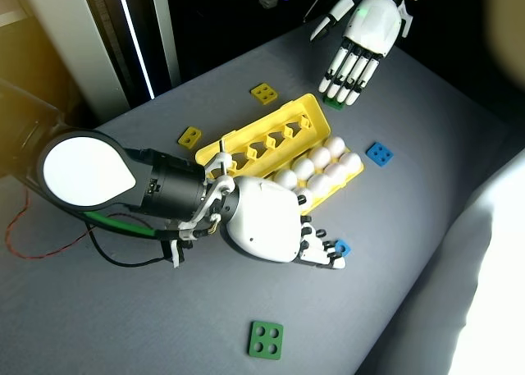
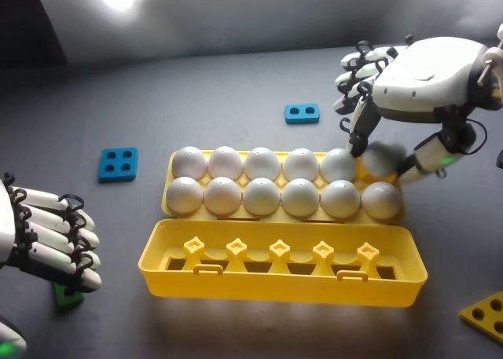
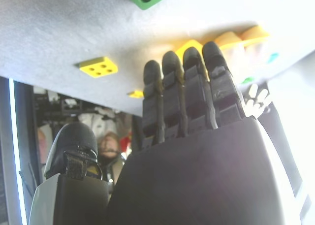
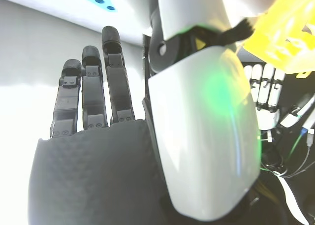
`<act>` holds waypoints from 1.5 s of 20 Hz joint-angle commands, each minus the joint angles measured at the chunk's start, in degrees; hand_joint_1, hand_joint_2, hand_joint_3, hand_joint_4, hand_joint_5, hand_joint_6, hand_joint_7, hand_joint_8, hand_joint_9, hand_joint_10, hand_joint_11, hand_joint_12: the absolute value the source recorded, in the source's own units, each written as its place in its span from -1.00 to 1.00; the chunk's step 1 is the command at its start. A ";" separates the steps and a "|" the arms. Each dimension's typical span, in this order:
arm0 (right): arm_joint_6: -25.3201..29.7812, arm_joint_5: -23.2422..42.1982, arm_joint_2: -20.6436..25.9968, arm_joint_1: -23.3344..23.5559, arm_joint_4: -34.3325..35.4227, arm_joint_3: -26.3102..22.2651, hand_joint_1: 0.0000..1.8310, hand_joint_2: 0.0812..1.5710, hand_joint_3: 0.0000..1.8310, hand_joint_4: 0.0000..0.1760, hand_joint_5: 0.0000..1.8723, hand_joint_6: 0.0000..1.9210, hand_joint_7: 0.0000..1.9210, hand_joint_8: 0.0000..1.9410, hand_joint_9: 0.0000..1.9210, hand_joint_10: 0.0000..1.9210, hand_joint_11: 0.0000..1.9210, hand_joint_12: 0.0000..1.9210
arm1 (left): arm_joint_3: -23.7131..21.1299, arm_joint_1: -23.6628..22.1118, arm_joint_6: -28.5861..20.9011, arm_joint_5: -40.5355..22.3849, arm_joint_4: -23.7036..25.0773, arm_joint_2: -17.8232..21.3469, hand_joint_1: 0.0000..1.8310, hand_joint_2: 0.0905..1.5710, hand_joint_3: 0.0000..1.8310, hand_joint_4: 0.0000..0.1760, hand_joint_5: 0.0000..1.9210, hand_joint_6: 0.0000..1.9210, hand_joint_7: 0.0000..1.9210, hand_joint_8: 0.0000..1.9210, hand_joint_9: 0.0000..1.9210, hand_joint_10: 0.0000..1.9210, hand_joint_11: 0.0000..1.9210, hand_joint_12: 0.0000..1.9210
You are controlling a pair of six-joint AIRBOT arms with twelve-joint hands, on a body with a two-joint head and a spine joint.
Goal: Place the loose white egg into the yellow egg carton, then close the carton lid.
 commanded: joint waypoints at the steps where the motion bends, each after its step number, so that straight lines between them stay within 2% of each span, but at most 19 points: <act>1: 0.03 2.09 0.64 0.08 0.10 0.06 0.12 0.07 -1.00 0.62 0.10 -0.97 -0.60 -1.00 -0.82 -1.00 -1.00 -1.00 | 0.51 -0.33 -0.16 -2.74 -2.88 0.71 -1.00 0.56 -1.00 -1.00 -0.62 -1.00 -0.66 -1.00 -0.79 -0.99 -1.00 -0.60; 2: 0.03 1.94 0.64 0.08 0.10 0.06 0.08 0.05 -1.00 0.65 0.06 -0.99 -0.61 -1.00 -0.81 -1.00 -1.00 -1.00 | 0.49 -0.33 -0.17 -2.78 -2.88 0.72 -1.00 0.56 -1.00 -1.00 -0.61 -0.99 -0.65 -0.99 -0.78 -0.99 -1.00 -0.56; 3: 0.03 1.70 0.65 0.08 0.10 0.05 0.02 0.04 -1.00 0.71 0.01 -1.00 -0.61 -1.00 -0.82 -1.00 -1.00 -1.00 | 0.49 -0.33 -0.17 -2.79 -2.88 0.73 -1.00 0.56 -1.00 -1.00 -0.62 -1.00 -0.66 -1.00 -0.79 -1.00 -1.00 -0.61; 4: 0.03 1.59 0.65 0.08 0.10 0.05 0.00 0.03 -1.00 0.66 -0.01 -1.00 -0.63 -1.00 -0.83 -1.00 -1.00 -1.00 | 0.49 -0.34 -0.17 -2.79 -2.88 0.73 -1.00 0.56 -1.00 -1.00 -0.64 -1.00 -0.67 -1.00 -0.80 -1.00 -1.00 -0.66; 6: 0.03 1.48 0.68 0.07 0.10 0.05 -0.03 0.01 -1.00 0.66 -0.05 -1.00 -0.68 -1.00 -0.88 -1.00 -1.00 -1.00 | 0.47 -0.36 -0.17 -2.81 -2.88 0.74 -1.00 0.56 -1.00 -1.00 -0.63 -0.99 -0.66 -1.00 -0.78 -0.99 -1.00 -0.60; 7: 0.03 1.47 0.69 0.07 0.10 0.04 -0.07 0.02 -1.00 0.76 -0.08 -1.00 -0.70 -1.00 -0.89 -1.00 -1.00 -1.00 | 0.47 -0.37 -0.17 -2.83 -2.88 0.75 -1.00 0.56 -1.00 -1.00 -0.63 -1.00 -0.66 -1.00 -0.79 -0.99 -1.00 -0.62; 8: 0.03 1.41 0.73 0.07 0.10 0.03 -0.08 0.01 -1.00 0.77 -0.09 -1.00 -0.69 -1.00 -0.88 -0.99 -1.00 -1.00 | 0.47 -0.39 -0.17 -2.83 -2.88 0.76 -1.00 0.56 -1.00 -1.00 -0.65 -1.00 -0.68 -1.00 -0.81 -1.00 -1.00 -0.66; 9: 0.03 1.40 0.78 0.07 0.08 0.03 -0.11 0.01 -1.00 0.89 -0.12 -1.00 -0.70 -1.00 -0.90 -1.00 -1.00 -1.00 | 0.46 -0.40 -0.17 -2.84 -2.88 0.76 -1.00 0.57 -1.00 -1.00 -0.65 -1.00 -0.68 -1.00 -0.81 -1.00 -1.00 -0.67; 11: 0.03 1.39 0.83 0.09 0.05 0.03 -0.16 -0.02 -1.00 1.00 -0.13 -1.00 -0.69 -0.99 -0.89 -0.99 -1.00 -1.00 | 0.46 -0.42 -0.17 -2.85 -2.88 0.76 -1.00 0.57 -1.00 -1.00 -0.61 -0.99 -0.65 -0.99 -0.77 -0.99 -1.00 -0.54; 14: 0.03 1.39 1.02 0.20 0.05 0.03 -0.18 -0.03 -1.00 1.00 -0.17 -1.00 -0.70 -1.00 -0.90 -1.00 -1.00 -1.00 | 0.44 -0.44 -0.17 -2.88 -2.87 0.76 -1.00 0.56 -1.00 -1.00 -0.67 -0.99 -0.70 -1.00 -0.83 -1.00 -1.00 -0.74; 17: 0.03 1.39 1.23 0.49 0.02 0.03 -0.23 -0.05 -1.00 1.00 -0.29 -1.00 -0.73 -1.00 -0.93 -1.00 -1.00 -1.00 | 0.40 -0.46 -0.17 -2.88 -2.87 0.78 -1.00 0.56 -1.00 -1.00 -0.64 -0.99 -0.68 -1.00 -0.81 -0.99 -1.00 -0.70; 18: 0.04 1.39 1.30 0.62 0.02 0.03 -0.25 -0.04 -1.00 1.00 -0.34 -1.00 -0.74 -1.00 -0.93 -1.00 -1.00 -1.00 | 0.40 -0.47 -0.17 -2.88 -2.86 0.78 -1.00 0.56 -1.00 -1.00 -0.62 -0.99 -0.66 -0.99 -0.79 -0.99 -1.00 -0.61; 20: 0.04 1.47 1.55 1.05 0.02 -0.01 -0.26 -0.05 -1.00 0.98 -0.36 -1.00 -0.74 -1.00 -0.93 -1.00 -1.00 -1.00 | 0.40 -0.47 -0.17 -2.88 -2.86 0.79 -1.00 0.56 -1.00 -1.00 -0.64 -1.00 -0.66 -1.00 -0.79 -0.99 -1.00 -0.59; 22: 0.04 1.49 1.78 1.55 0.03 -0.02 -0.26 -0.05 -1.00 1.00 -0.39 -1.00 -0.76 -1.00 -0.93 -1.00 -1.00 -1.00 | 0.36 -0.49 -0.17 -2.89 -2.79 0.79 -1.00 0.58 -1.00 -1.00 -0.66 -1.00 -0.69 -1.00 -0.81 -1.00 -1.00 -0.70; 24: 0.04 1.49 2.03 2.08 0.03 -0.01 -0.31 -0.06 -1.00 1.00 -0.46 -1.00 -0.78 -1.00 -0.94 -1.00 -1.00 -1.00 | 0.33 -0.51 -0.17 -2.92 -2.63 0.79 -1.00 0.57 -1.00 -1.00 -0.64 -0.99 -0.67 -0.99 -0.79 -0.99 -1.00 -0.66; 26: 0.05 1.59 2.42 2.91 0.03 0.00 -0.34 -0.06 -1.00 1.00 -0.50 -1.00 -0.79 -1.00 -0.93 -1.00 -1.00 -1.00 | 0.29 -0.52 -0.17 -3.00 -2.56 0.82 -1.00 0.56 -1.00 -1.00 -0.65 -1.00 -0.69 -0.99 -0.80 -1.00 -1.00 -0.72; 27: 0.05 1.78 2.58 3.14 0.04 0.00 -0.37 -0.06 -1.00 1.00 -0.52 -1.00 -0.78 -1.00 -0.92 -0.99 -1.00 -1.00 | 0.27 -0.52 -0.18 -3.16 -2.56 0.85 -1.00 0.56 -1.00 -1.00 -0.64 -0.99 -0.68 -0.99 -0.80 -0.99 -1.00 -0.66; 28: 0.06 1.91 2.74 3.39 0.04 0.00 -0.44 -0.05 -1.00 1.00 -0.58 -1.00 -0.83 -1.00 -0.96 -1.00 -1.00 -1.00 | 0.25 -0.51 -0.28 -3.32 -2.56 0.88 -1.00 0.56 -1.00 -1.00 -0.70 -1.00 -0.72 -1.00 -0.85 -0.99 -1.00 -0.87; 30: 0.11 1.90 3.22 4.07 0.04 0.00 -0.46 -0.05 -1.00 1.00 -0.62 -1.00 -0.85 -1.00 -0.98 -1.00 -1.00 -1.00 | 0.18 -0.48 -0.74 -3.57 -2.56 0.87 -1.00 0.56 -1.00 -1.00 -0.69 -1.00 -0.72 -1.00 -0.84 -0.99 -1.00 -0.85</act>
